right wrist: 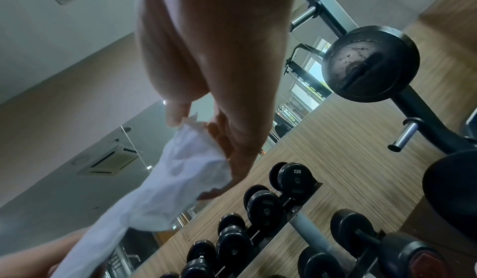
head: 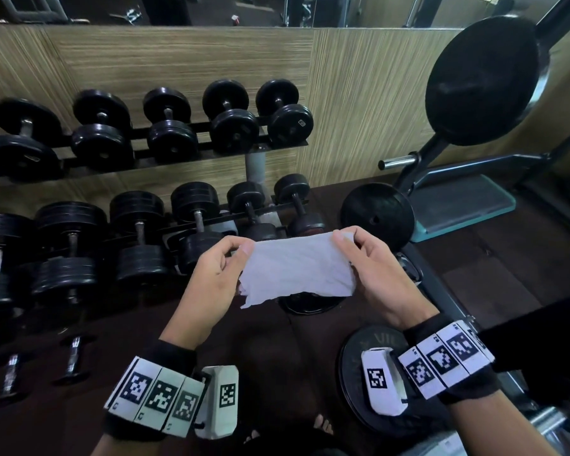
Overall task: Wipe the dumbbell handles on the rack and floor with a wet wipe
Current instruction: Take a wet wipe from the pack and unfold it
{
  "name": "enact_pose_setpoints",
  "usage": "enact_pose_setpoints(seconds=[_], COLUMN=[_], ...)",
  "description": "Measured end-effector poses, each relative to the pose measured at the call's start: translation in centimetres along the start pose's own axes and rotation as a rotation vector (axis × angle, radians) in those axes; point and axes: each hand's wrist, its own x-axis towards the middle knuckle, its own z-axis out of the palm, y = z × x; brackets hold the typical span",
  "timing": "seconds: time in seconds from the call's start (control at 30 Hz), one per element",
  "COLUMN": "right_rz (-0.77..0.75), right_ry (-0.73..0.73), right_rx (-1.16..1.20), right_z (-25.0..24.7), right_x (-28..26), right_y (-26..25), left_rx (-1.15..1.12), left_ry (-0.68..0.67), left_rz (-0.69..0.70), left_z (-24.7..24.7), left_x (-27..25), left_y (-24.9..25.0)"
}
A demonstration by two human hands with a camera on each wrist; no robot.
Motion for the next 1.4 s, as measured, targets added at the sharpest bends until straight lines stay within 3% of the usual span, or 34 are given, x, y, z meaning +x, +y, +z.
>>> enact_pose_setpoints(seconds=[0.23, 0.5, 0.83, 1.07, 1.3, 1.4], right_rz=[-0.01, -0.079, -0.051, -0.078, -0.141, -0.089], right_ry=[-0.012, 0.08, -0.088, -0.116, 0.023, -0.061], right_rx=[0.031, -0.045, 0.047, 0.011, -0.102, -0.141], right_z=[0.0, 0.3, -0.7, -1.3, -1.8, -1.8], right_x=[0.0, -0.2, -0.5, -0.7, -0.2, -0.3], right_y=[0.1, 0.3, 0.6, 0.4, 0.9, 0.9], left_rx=[-0.156, -0.199, -0.306, -0.245, -0.103, 0.042], left_ry=[-0.153, -0.098, -0.058, -0.056, -0.019, -0.023], left_rz=[-0.076, -0.04, -0.031, -0.047, 0.041, 0.091], left_z=[-0.7, -0.5, -1.3, -1.3, -1.3, -1.1], left_x=[-0.7, -0.9, -1.1, -0.9, -0.9, -0.8], left_y=[0.2, 0.0, 0.4, 0.0, -0.1, -0.2])
